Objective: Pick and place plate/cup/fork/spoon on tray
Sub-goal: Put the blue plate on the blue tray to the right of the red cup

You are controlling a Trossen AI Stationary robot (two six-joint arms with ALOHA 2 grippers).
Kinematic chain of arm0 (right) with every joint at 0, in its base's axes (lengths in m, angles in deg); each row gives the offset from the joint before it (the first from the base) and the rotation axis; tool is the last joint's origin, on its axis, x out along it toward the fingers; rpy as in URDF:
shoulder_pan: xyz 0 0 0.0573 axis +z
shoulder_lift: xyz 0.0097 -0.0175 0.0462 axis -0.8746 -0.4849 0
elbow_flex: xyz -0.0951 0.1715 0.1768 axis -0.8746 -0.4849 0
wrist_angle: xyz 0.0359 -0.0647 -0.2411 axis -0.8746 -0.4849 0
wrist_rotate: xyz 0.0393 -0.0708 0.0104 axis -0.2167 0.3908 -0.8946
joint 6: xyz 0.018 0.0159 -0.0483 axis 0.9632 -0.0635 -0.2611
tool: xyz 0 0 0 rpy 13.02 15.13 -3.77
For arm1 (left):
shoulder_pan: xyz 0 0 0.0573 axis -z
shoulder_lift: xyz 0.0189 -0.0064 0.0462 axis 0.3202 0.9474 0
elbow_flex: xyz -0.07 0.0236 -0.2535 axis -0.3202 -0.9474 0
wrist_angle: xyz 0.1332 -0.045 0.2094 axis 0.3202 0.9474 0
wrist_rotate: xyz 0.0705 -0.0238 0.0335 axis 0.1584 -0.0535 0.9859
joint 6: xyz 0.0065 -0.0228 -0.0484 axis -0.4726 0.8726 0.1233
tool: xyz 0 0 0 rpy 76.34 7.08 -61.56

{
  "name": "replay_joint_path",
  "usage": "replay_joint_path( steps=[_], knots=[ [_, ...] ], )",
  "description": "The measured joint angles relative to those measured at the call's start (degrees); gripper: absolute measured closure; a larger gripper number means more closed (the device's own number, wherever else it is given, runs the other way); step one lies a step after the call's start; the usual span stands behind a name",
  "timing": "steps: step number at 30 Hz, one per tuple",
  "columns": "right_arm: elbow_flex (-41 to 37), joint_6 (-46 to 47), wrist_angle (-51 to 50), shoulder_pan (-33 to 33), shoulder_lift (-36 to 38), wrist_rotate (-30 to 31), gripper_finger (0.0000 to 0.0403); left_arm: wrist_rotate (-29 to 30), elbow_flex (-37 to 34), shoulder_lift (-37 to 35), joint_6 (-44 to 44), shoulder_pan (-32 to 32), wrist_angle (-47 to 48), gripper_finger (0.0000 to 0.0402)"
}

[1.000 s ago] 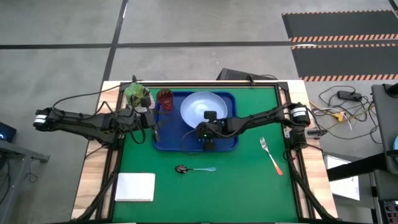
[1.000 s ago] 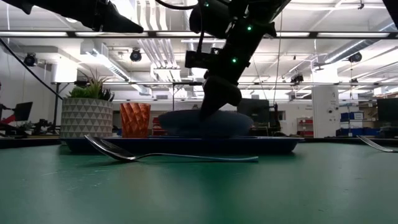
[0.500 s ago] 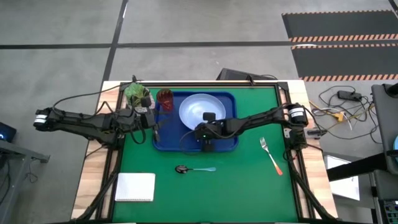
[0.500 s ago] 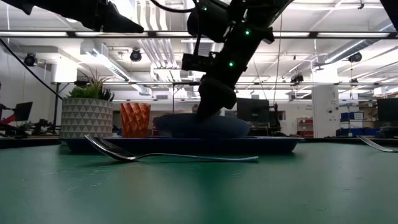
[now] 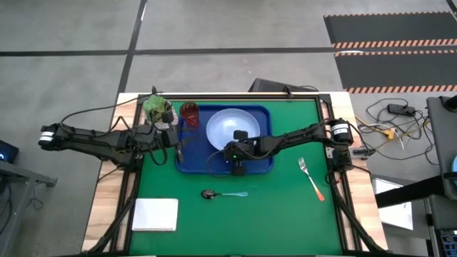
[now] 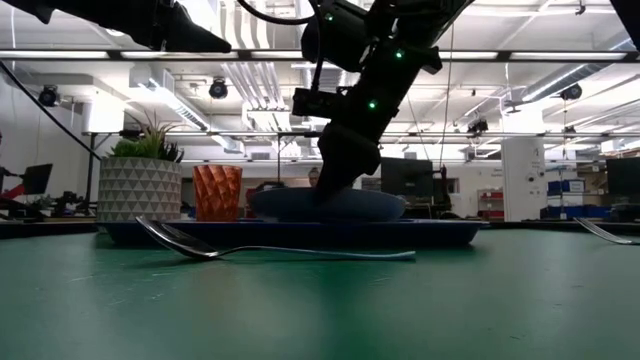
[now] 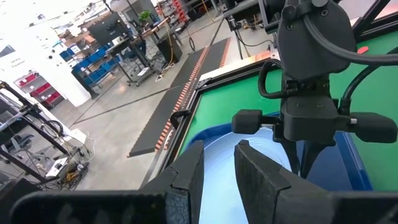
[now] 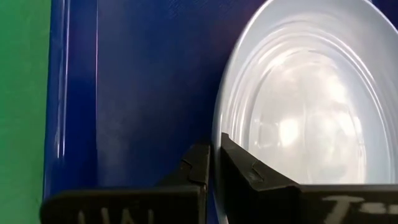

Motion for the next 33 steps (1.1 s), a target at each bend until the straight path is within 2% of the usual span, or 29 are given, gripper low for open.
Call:
replay_joint_path(
  steps=[33],
  knots=[
    [-1.12, 1.88, 0.12, -0.15, 0.00, -0.14, 0.0390, 0.00, 0.11, 0.11, -0.02, 0.02, -0.17, 0.0331]
  ],
)
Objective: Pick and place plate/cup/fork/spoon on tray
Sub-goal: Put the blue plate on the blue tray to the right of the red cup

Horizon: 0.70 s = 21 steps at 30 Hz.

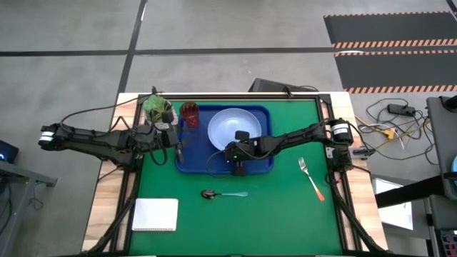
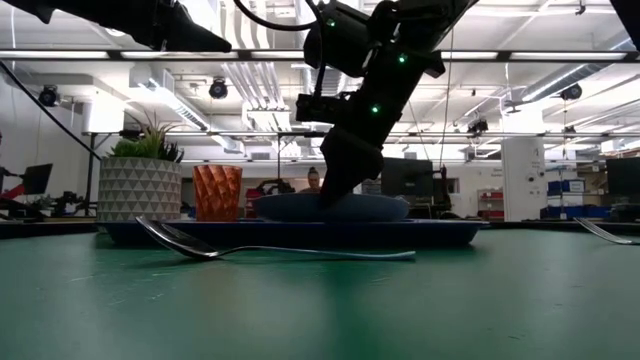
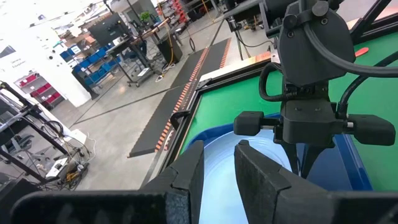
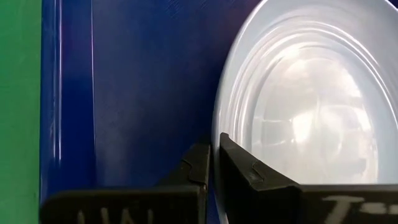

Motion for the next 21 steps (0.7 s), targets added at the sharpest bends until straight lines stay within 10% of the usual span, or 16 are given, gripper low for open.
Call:
replay_joint_path(
  steps=[21],
  knots=[
    [-4.02, 1.97, 7.21, 0.00, -0.07, -1.38, 0.0390, 0.00, 0.04, 0.27, -0.02, -0.01, -0.26, 0.0331]
  ],
)
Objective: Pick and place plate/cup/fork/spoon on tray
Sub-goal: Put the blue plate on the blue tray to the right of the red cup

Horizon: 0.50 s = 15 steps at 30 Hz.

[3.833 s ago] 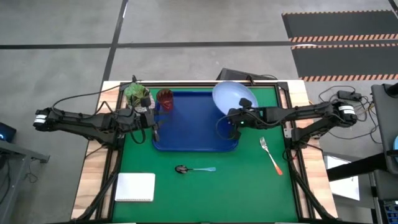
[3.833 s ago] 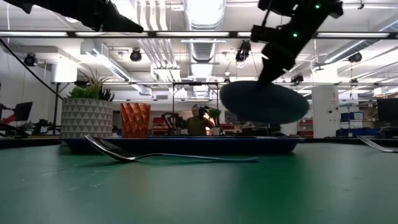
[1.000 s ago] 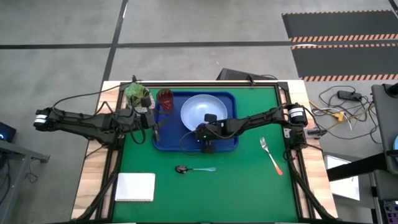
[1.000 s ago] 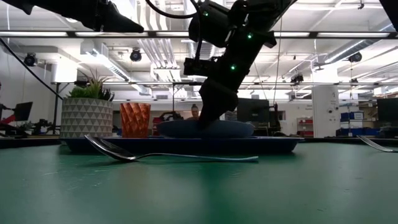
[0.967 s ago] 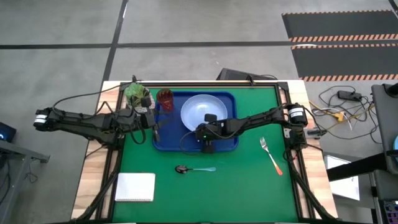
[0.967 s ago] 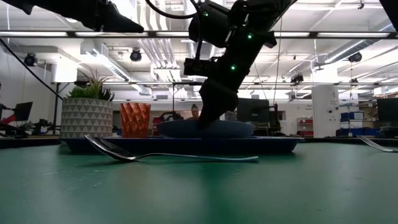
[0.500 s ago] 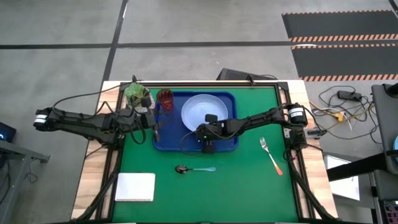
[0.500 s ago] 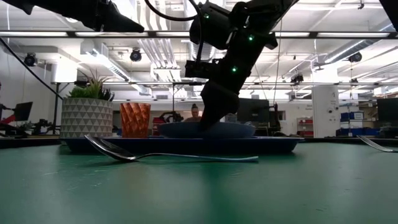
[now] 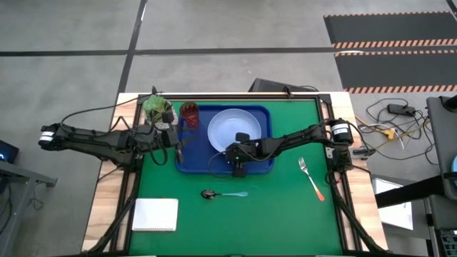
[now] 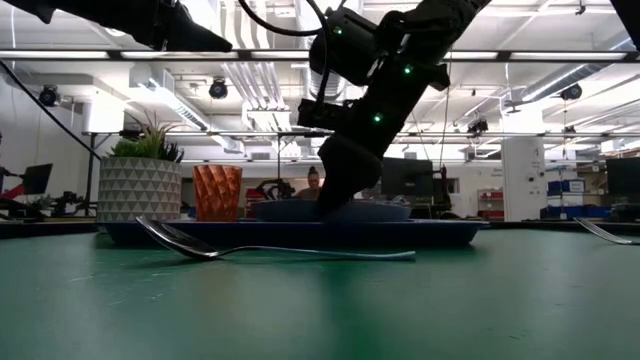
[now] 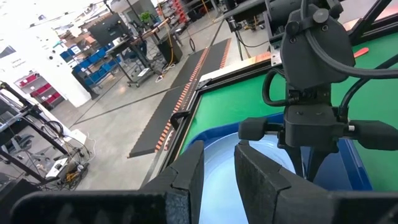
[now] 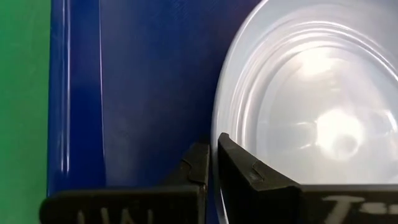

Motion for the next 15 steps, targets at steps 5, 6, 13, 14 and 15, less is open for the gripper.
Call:
replay_joint_path(
  steps=[5, 6, 13, 14, 15],
  knots=[
    [-0.52, 0.61, 0.30, 0.00, 0.00, 0.03, 0.0389, 0.00, -0.02, -0.01, -0.15, 0.00, -0.04, 0.0331],
    [-0.52, 0.61, 0.40, 0.00, 0.00, 0.03, 0.0389, 0.00, 0.00, 0.02, -0.15, 0.02, -0.04, 0.0331],
    [-0.60, 0.63, 1.16, 0.00, 0.00, 0.03, 0.0389, 0.00, -0.11, 0.05, -0.33, 0.00, -1.01, 0.0331],
    [-0.60, 0.63, 1.44, 0.00, 0.00, 0.03, 0.0390, 0.00, -0.11, 0.03, -0.33, 0.00, -1.00, 0.0331],
    [-0.60, 0.65, 1.59, 0.00, 0.00, 0.03, 0.0390, -0.02, -0.11, 0.01, -0.33, 0.02, -0.98, 0.0331]
  ],
)
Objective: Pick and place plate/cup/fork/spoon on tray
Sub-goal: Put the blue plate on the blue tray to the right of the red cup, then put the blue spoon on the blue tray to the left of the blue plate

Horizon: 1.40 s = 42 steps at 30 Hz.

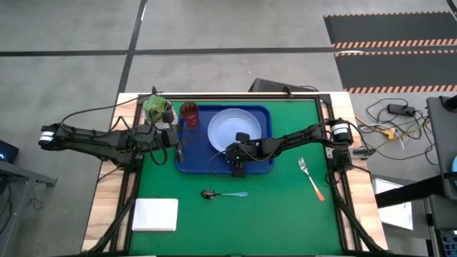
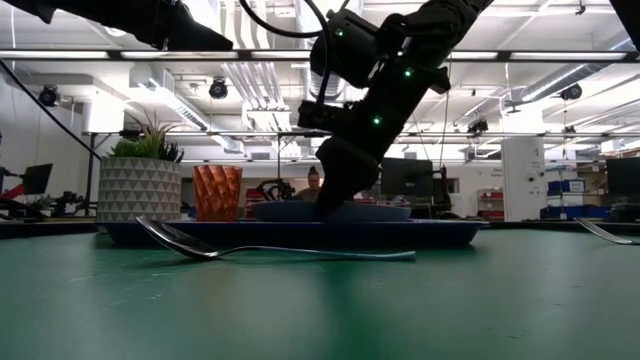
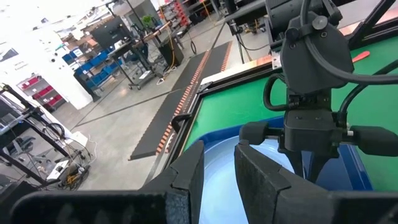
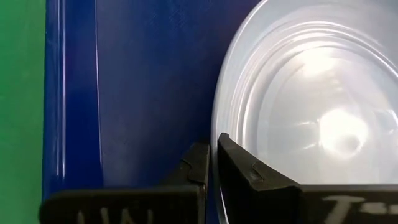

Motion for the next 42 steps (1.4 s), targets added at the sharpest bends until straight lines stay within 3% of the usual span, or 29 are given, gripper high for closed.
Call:
replay_joint_path(
  steps=[17, 32, 42],
  knots=[
    [-0.92, 0.97, 0.16, 0.00, 0.00, -0.02, 0.0386, 0.01, 0.00, 0.00, 0.03, -0.01, -0.03, 0.0331],
    [-1.27, 3.77, 0.05, 0.02, 0.21, 0.41, 0.0267, 0.02, 0.00, -0.02, 0.00, 0.00, -0.02, 0.0331],
    [-1.29, 9.66, -5.03, 1.33, 8.39, -3.52, 0.0266, 0.02, 0.00, -0.06, 0.00, -0.02, -0.04, 0.0331]
  ],
)
